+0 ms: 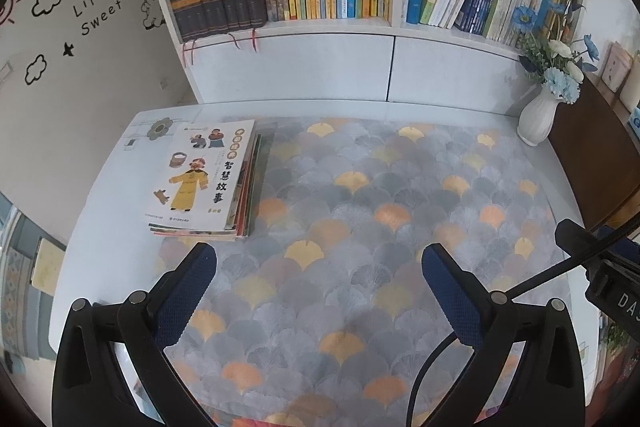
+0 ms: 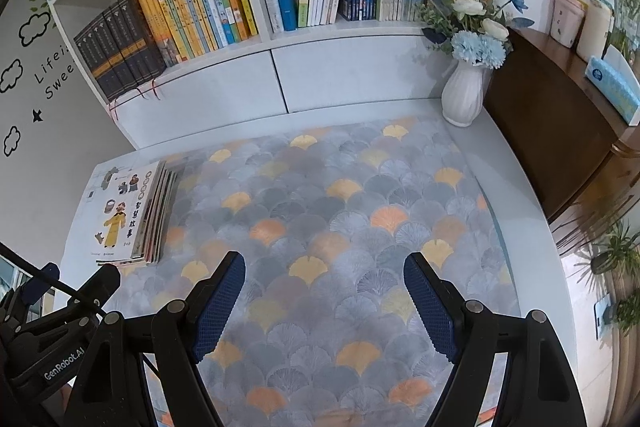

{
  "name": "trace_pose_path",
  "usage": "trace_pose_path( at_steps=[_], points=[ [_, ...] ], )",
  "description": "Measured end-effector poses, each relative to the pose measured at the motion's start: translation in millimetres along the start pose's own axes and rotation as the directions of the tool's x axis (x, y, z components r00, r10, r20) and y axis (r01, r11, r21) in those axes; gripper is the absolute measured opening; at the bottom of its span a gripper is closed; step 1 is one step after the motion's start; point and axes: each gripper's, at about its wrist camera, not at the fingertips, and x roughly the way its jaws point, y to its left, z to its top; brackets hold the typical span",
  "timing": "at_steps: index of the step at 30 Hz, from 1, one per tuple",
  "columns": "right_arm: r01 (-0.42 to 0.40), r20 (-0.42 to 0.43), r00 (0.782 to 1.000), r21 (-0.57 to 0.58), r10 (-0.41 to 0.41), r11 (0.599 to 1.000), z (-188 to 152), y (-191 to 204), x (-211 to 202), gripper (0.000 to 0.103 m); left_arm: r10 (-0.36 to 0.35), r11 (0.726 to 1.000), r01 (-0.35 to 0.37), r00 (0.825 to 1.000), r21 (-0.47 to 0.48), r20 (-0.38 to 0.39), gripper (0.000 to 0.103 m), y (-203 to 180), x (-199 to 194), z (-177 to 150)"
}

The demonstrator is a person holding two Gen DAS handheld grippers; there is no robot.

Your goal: Organize books

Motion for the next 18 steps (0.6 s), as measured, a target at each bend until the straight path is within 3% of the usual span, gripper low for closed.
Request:
trace_pose_path(
  at_steps=[9,14,18],
  points=[
    [0.028,0.009,1.0,0.001,-0.028,1.0,6.5,-1.0,9.9,0.08,0.009,1.0,-0.009,1.0,0.016,-0.01,0.102,-4.8,20.8,4.1],
    [0.03,0.061,0.998,-0.039,-0.027,0.999,-11.0,3.7,37.6,0.08,0.11,0.994,-0.11,0.994,0.015,-0.021,0.102,3.5,60.1,-16.2],
    [-0.027,0.062,0.998,-0.047,0.03,0.999,-37.5,10.9,61.4,0.08,0.139,0.99,-0.138,0.989,0.024,-0.049,0.102,15.7,84.6,-40.2]
  ],
)
